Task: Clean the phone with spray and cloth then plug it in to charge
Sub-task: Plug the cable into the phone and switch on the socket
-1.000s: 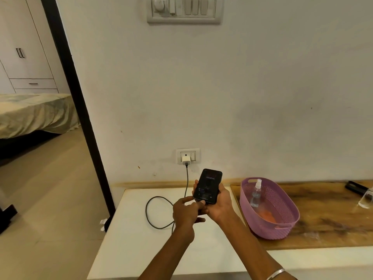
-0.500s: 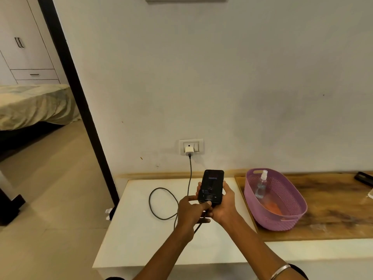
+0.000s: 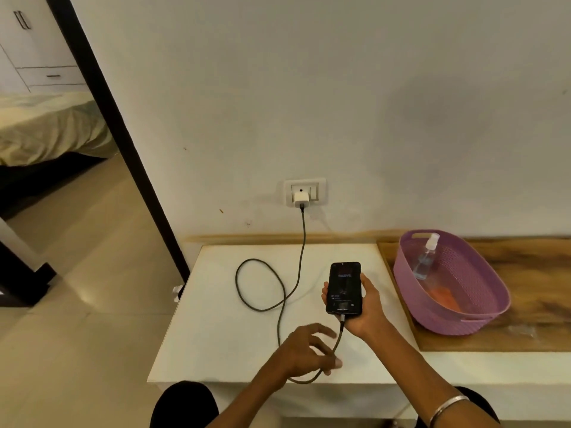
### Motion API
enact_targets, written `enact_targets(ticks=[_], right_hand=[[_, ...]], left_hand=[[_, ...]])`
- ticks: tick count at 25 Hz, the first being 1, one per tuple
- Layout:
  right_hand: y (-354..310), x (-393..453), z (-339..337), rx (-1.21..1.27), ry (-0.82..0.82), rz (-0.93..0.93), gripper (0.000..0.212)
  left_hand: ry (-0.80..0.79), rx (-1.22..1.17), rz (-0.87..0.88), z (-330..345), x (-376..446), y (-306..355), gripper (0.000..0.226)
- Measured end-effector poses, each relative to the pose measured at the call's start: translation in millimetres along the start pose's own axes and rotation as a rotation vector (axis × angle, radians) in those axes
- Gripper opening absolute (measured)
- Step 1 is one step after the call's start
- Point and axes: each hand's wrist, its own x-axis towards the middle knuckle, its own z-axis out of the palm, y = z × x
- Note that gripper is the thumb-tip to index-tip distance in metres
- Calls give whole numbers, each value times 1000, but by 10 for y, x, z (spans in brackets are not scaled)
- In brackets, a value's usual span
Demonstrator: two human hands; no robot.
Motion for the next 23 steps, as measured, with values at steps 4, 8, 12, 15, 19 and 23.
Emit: enact_targets(ticks=[4, 8, 12, 15, 19, 23], right_hand=[[-64, 293, -277, -102, 80, 47, 61], [-155, 531, -440, -191, 138, 79, 60], [-162, 644, -489, -276, 124, 100, 62], [-177, 686, -546, -333, 170, 101, 58], [-229, 676, -452, -851, 405, -11, 61], [-105, 558, -376, -1460, 479, -261, 68]], left_hand=[[-61, 427, -8, -167, 153, -525, 39], [171, 434, 62, -439, 336, -756, 36], [526, 315, 153, -629, 519, -832, 28], [601, 347, 180, -663, 638, -874, 16], [667, 292, 145, -649, 720, -872, 13], [735, 261, 119, -619, 724, -864, 11]])
